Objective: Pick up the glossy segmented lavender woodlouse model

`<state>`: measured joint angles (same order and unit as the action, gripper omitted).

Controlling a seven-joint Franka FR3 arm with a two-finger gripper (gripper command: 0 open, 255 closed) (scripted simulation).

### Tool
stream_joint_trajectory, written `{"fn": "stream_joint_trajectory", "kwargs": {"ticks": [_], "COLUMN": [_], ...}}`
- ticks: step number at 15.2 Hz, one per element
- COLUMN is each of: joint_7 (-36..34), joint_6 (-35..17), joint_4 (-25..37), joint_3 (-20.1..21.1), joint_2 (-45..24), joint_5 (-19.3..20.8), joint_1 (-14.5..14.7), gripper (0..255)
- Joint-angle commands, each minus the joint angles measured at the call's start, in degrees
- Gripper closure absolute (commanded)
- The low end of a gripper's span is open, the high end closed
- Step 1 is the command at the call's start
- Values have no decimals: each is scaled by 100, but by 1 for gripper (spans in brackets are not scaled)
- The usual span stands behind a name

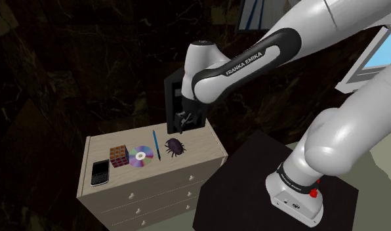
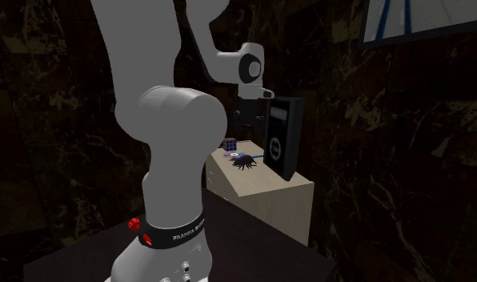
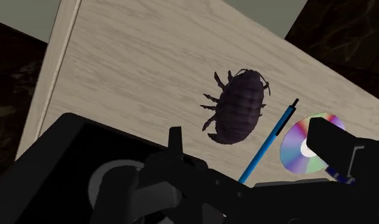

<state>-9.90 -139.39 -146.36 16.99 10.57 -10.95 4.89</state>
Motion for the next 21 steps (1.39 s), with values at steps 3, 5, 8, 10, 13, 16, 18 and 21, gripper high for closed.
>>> {"fn": "stream_joint_trajectory", "kwargs": {"ticks": [3, 5, 8, 10, 13, 16, 18, 21], "joint_7": [-474, -802, -990, -1051, -1150, -1157, -1155, -1161], "joint_6": [-761, -1090, -1363, -1520, -1752, -1792, -1787, -1785], "joint_4": [246, 436, 503, 494, 491, 496, 503, 509], "joint_3": [200, 239, 195, 162, 99, 81, 80, 79], "joint_2": [-922, -1422, -1763, -1918, -2157, -2203, -2206, -2210], "joint_5": [399, 732, 959, 1053, 1204, 1230, 1230, 1234], "joint_1": [-1, 33, 90, 110, 150, 156, 154, 158], "gripper": [0, 0, 0, 0, 0, 255, 255, 255]}}
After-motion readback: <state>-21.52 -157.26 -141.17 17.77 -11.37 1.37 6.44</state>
